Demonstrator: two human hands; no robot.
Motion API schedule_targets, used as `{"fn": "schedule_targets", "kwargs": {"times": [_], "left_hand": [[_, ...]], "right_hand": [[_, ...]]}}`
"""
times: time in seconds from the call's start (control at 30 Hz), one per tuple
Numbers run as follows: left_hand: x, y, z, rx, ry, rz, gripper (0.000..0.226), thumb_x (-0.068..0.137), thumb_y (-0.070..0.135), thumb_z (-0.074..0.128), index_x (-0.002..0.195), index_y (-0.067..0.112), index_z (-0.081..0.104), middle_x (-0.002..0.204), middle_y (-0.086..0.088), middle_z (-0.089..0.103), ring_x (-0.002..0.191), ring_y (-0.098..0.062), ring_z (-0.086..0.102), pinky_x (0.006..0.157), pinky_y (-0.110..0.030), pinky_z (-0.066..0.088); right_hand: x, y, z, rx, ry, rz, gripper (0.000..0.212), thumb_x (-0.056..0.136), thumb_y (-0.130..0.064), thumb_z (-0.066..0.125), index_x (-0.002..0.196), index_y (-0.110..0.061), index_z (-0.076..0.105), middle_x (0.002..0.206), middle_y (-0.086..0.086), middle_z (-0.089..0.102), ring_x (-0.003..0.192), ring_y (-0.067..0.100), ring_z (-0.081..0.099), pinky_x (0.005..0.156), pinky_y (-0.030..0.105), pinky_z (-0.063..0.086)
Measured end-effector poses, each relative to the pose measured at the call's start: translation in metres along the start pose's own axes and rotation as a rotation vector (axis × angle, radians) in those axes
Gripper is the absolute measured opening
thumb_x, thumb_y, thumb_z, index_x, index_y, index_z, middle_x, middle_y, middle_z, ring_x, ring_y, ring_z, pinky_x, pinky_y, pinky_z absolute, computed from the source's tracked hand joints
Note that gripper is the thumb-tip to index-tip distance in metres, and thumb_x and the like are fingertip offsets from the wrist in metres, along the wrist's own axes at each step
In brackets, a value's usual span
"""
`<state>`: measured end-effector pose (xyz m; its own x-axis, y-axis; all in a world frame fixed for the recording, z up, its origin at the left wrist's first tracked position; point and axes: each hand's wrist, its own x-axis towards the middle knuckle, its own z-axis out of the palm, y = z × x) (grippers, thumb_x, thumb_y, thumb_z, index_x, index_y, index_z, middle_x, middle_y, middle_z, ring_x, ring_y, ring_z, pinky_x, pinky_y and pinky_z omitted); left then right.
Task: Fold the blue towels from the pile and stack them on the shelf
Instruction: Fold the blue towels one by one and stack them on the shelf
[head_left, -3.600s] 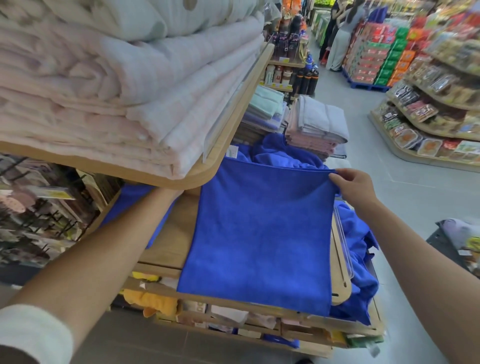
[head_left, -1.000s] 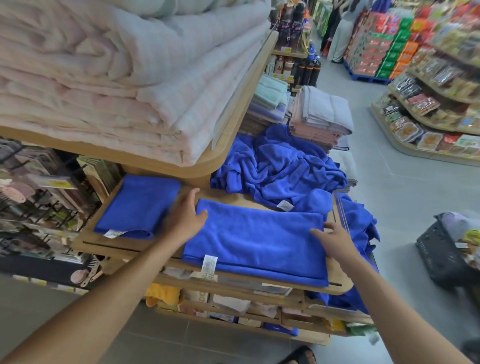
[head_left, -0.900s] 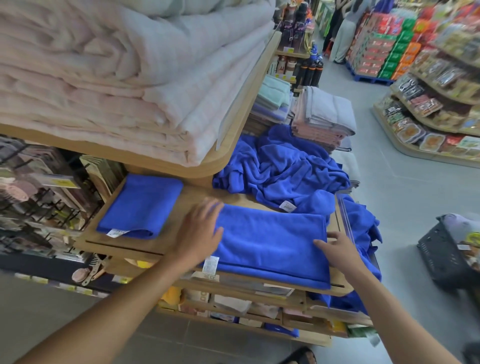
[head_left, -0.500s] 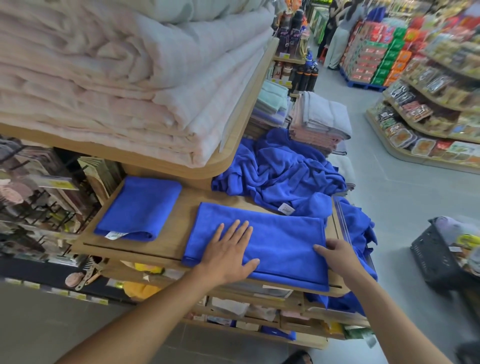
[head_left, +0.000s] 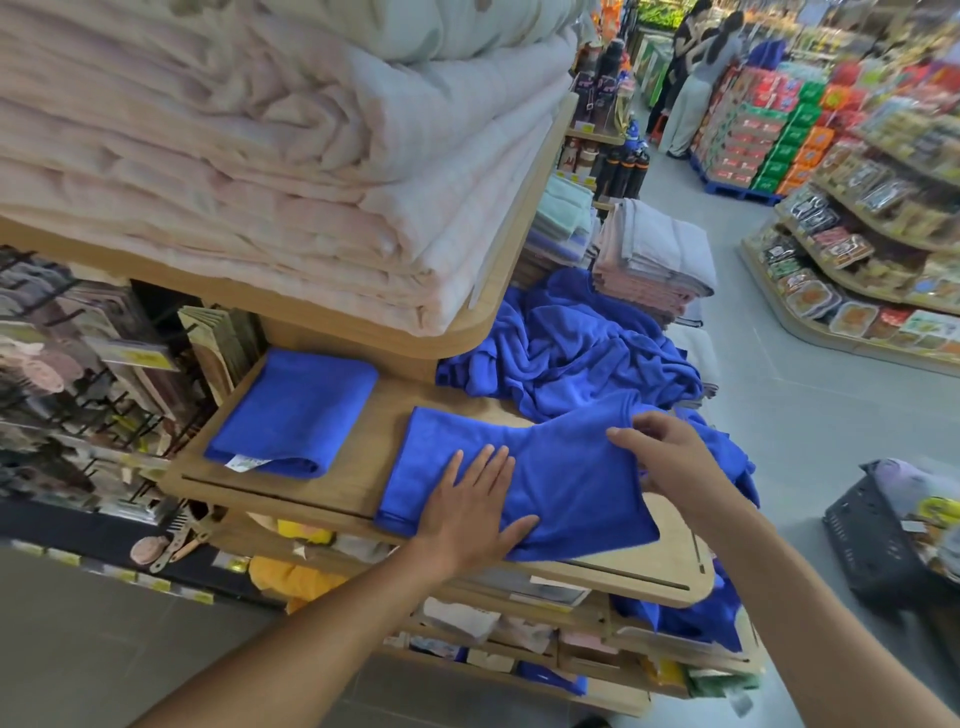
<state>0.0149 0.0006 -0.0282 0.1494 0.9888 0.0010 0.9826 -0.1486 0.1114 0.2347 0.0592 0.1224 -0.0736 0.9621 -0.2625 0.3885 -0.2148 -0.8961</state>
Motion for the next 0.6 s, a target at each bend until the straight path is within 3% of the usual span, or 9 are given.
{"fn": "schedule_targets", "kwargs": {"times": [0.13,0.23,0.33,0.4,0.47,0.53,0.6], "left_hand": [[-0.008,-0.009,-0.016,-0.177,0.106,-0.01,0.08,0.099,0.067,0.013,0.161,0.017,0.02,0.17,0.004,0.015,0.157,-0.011,0.003,0.127,-0.042,0.004],[-0.02,-0.036,-0.033,-0.541,0.297,-0.218,0.059,0.107,0.047,0.034,0.156,0.014,0.036,0.164,0.001,0.032,0.154,-0.013,0.02,0.125,-0.035,0.019],[-0.032,-0.059,-0.042,-1.017,0.304,-0.454,0.047,0.109,0.039,0.035,0.148,0.017,0.047,0.155,0.001,0.045,0.14,-0.008,0.04,0.116,-0.026,0.029],[-0.034,-0.068,-0.041,-1.275,0.334,-0.565,0.041,0.11,0.034,0.036,0.14,0.015,0.058,0.145,-0.001,0.056,0.135,-0.012,0.048,0.116,-0.032,0.034],[-0.035,-0.075,-0.043,-1.551,0.405,-0.665,0.032,0.11,0.025,0.042,0.124,0.01,0.066,0.131,-0.006,0.065,0.131,-0.024,0.055,0.115,-0.041,0.04],[-0.037,-0.082,-0.046,-1.635,0.408,-0.749,0.024,0.107,0.032,0.047,0.109,0.02,0.068,0.116,-0.001,0.07,0.119,-0.023,0.062,0.109,-0.039,0.046],[-0.037,-0.086,-0.047,-1.701,0.433,-0.729,0.025,0.108,0.032,0.045,0.101,0.025,0.068,0.106,0.008,0.074,0.107,-0.014,0.066,0.105,-0.037,0.048]], "right_hand": [[0.01,-0.041,0.036,-0.034,-0.054,-0.055,0.014,0.092,-0.019,0.074,0.089,-0.013,0.061,0.075,0.001,0.062,0.056,0.01,0.061,0.048,0.02,0.05],[0.023,-0.063,0.066,-0.04,-0.111,-0.064,0.017,0.09,-0.019,0.074,0.084,-0.015,0.058,0.051,-0.01,0.06,0.041,0.005,0.055,0.042,0.018,0.047],[0.034,-0.076,0.108,-0.041,-0.17,-0.055,0.021,0.086,-0.016,0.074,0.077,-0.015,0.055,0.055,0.001,0.058,0.039,0.012,0.053,0.041,0.021,0.047],[0.042,-0.079,0.14,-0.111,-0.194,-0.068,0.028,0.084,-0.015,0.074,0.068,-0.016,0.051,0.059,0.008,0.055,0.042,0.017,0.057,0.045,0.027,0.054],[0.05,-0.076,0.171,-0.251,-0.211,-0.1,0.034,0.081,-0.013,0.07,0.059,-0.017,0.044,0.05,0.007,0.052,0.04,0.019,0.059,0.045,0.027,0.055],[0.055,-0.069,0.196,-0.363,-0.246,-0.106,0.038,0.081,-0.011,0.065,0.052,-0.016,0.041,0.039,0.002,0.048,0.036,0.018,0.056,0.039,0.02,0.045],[0.058,-0.059,0.215,-0.395,-0.321,-0.057,0.031,0.084,-0.012,0.066,0.057,-0.015,0.05,0.044,0.002,0.053,0.036,0.015,0.055,0.039,0.02,0.044]]}}
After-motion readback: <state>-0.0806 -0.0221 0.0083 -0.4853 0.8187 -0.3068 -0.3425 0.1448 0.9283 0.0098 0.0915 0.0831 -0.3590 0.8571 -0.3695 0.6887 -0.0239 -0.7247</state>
